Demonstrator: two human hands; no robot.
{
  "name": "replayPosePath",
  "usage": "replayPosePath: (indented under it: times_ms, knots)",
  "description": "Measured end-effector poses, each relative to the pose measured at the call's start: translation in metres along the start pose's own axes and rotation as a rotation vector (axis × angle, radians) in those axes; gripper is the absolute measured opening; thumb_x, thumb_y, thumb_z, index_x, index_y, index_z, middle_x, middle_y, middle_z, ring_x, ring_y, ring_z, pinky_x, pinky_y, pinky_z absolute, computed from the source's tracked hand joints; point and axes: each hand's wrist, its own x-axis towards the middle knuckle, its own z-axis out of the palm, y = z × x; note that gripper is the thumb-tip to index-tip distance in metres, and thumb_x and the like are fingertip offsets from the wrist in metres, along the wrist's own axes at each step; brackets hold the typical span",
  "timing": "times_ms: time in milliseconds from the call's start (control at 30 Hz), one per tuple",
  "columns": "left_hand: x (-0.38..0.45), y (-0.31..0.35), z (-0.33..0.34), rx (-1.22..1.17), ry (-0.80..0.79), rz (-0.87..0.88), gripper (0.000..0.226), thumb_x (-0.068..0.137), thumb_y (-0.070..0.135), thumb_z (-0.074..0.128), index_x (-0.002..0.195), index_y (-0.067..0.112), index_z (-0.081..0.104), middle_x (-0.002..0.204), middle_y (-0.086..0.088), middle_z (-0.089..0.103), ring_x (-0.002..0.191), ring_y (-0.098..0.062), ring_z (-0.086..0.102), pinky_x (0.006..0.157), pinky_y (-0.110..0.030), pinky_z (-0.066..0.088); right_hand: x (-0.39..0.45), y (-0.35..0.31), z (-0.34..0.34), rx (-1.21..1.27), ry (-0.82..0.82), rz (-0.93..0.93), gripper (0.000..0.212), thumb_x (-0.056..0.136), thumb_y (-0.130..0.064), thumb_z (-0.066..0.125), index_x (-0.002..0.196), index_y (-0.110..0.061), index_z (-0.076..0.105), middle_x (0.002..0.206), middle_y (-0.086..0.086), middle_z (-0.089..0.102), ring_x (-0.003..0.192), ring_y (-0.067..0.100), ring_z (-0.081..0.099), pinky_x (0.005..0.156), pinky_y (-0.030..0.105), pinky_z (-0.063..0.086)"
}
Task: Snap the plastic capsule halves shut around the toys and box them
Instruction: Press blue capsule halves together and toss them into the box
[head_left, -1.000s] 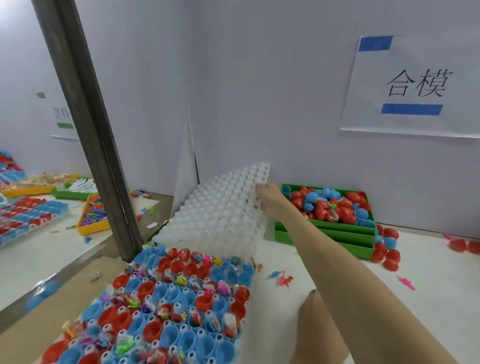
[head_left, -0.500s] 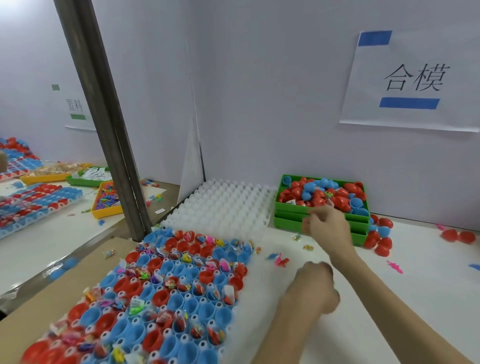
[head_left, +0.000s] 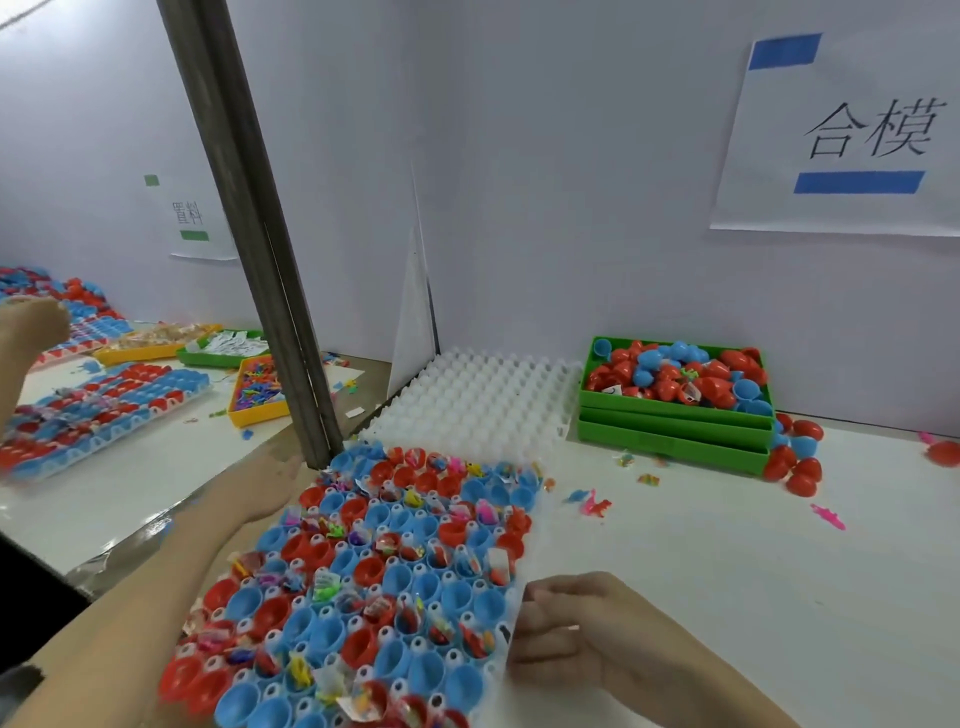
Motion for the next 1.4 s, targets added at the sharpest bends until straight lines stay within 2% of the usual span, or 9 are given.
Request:
replayPosePath:
  times_ms: [67, 133, 167, 333, 500, 800, 967, 1167, 1400]
  knots:
    - [0.003, -0.010, 0.012, -0.088, -0.070, 0.035, 0.042, 0.114, 0.023, 0.033, 0.130, 0.001, 0.064, 0.113, -0.009, 0.074, 0.089, -0.020, 0.065, 0.067, -0.025, 0.050, -0.002, 0.000, 0.007, -0.027, -0.022, -0.014, 0.019, 0.100, 0.000, 0.058, 0.114, 0.005, 0.069, 0.103, 0.022, 0.078, 0.097, 0.036, 0.077, 0.087, 0.045, 0.063]
    - [0.003, -0.014, 0.020, -0.219, -0.037, 0.038, 0.044, 0.111, 0.022, 0.042, 0.082, 0.009, 0.072, 0.066, 0.008, 0.067, 0.066, -0.012, 0.058, 0.055, -0.024, 0.044, -0.005, 0.001, 0.010, -0.029, -0.016, -0.030, 0.018, 0.101, -0.004, 0.061, 0.116, 0.004, 0.068, 0.103, 0.020, 0.078, 0.095, 0.033, 0.078, 0.080, 0.040, 0.064]
    - [0.004, -0.016, 0.021, -0.250, -0.031, 0.033, 0.049, 0.110, 0.024, 0.045, 0.069, 0.009, 0.067, 0.060, 0.007, 0.063, 0.064, -0.013, 0.057, 0.057, -0.024, 0.044, -0.007, 0.001, 0.011, -0.028, -0.002, -0.049, 0.020, 0.102, -0.006, 0.062, 0.117, 0.005, 0.067, 0.103, 0.019, 0.079, 0.094, 0.032, 0.078, 0.076, 0.038, 0.065]
    - [-0.009, -0.006, 0.017, -0.229, -0.124, 0.127, 0.028, 0.102, 0.021, 0.053, 0.098, 0.007, 0.077, 0.098, -0.010, 0.077, 0.097, -0.026, 0.073, 0.088, -0.046, 0.061, -0.028, 0.001, -0.010, -0.022, 0.115, -0.168, 0.015, 0.101, -0.003, 0.063, 0.111, 0.005, 0.071, 0.099, 0.017, 0.079, 0.088, 0.031, 0.079, 0.066, 0.031, 0.063]
    - [-0.047, 0.036, 0.019, -0.431, -0.185, 0.122, 0.043, 0.106, 0.048, 0.053, 0.092, 0.016, 0.079, 0.088, 0.001, 0.078, 0.087, -0.016, 0.071, 0.065, -0.027, 0.054, -0.066, 0.003, -0.062, -0.076, 0.295, -0.201, 0.009, 0.096, -0.004, 0.069, 0.103, 0.000, 0.072, 0.091, 0.013, 0.080, 0.078, 0.031, 0.079, 0.058, 0.031, 0.062]
    - [-0.119, 0.149, 0.061, -0.671, -0.504, 0.469, 0.049, 0.101, 0.056, 0.054, 0.099, 0.017, 0.084, 0.096, -0.002, 0.082, 0.085, -0.015, 0.078, 0.072, -0.028, 0.055, -0.152, 0.033, -0.201, -0.176, 0.551, -0.174, 0.019, 0.099, -0.014, 0.066, 0.116, -0.009, 0.074, 0.104, 0.007, 0.080, 0.089, 0.026, 0.079, 0.066, 0.028, 0.062]
    - [-0.128, 0.213, 0.117, -0.744, -0.549, 0.491, 0.040, 0.104, 0.042, 0.059, 0.098, 0.009, 0.081, 0.091, -0.004, 0.082, 0.090, -0.027, 0.078, 0.078, -0.033, 0.059, -0.170, 0.039, -0.260, -0.262, 0.678, -0.114, 0.025, 0.103, -0.014, 0.061, 0.125, -0.009, 0.070, 0.107, 0.007, 0.080, 0.094, 0.023, 0.078, 0.074, 0.032, 0.061]
    - [-0.124, 0.252, 0.159, -0.936, -0.460, 0.476, 0.026, 0.104, 0.028, 0.064, 0.084, 0.021, 0.079, 0.082, 0.004, 0.081, 0.082, -0.011, 0.077, 0.065, -0.018, 0.054, -0.162, 0.033, -0.285, -0.267, 0.823, -0.117, 0.029, 0.102, -0.009, 0.061, 0.130, -0.009, 0.068, 0.113, 0.006, 0.077, 0.101, 0.024, 0.075, 0.091, 0.043, 0.062]
    - [-0.108, 0.252, 0.171, -0.817, -0.348, 0.545, 0.026, 0.104, 0.032, 0.063, 0.121, 0.016, 0.075, 0.113, -0.002, 0.077, 0.097, -0.017, 0.072, 0.085, -0.032, 0.057, -0.155, 0.020, -0.286, -0.412, 0.942, -0.035, 0.026, 0.106, -0.006, 0.053, 0.126, -0.007, 0.070, 0.100, 0.006, 0.075, 0.088, 0.021, 0.074, 0.062, 0.024, 0.060]
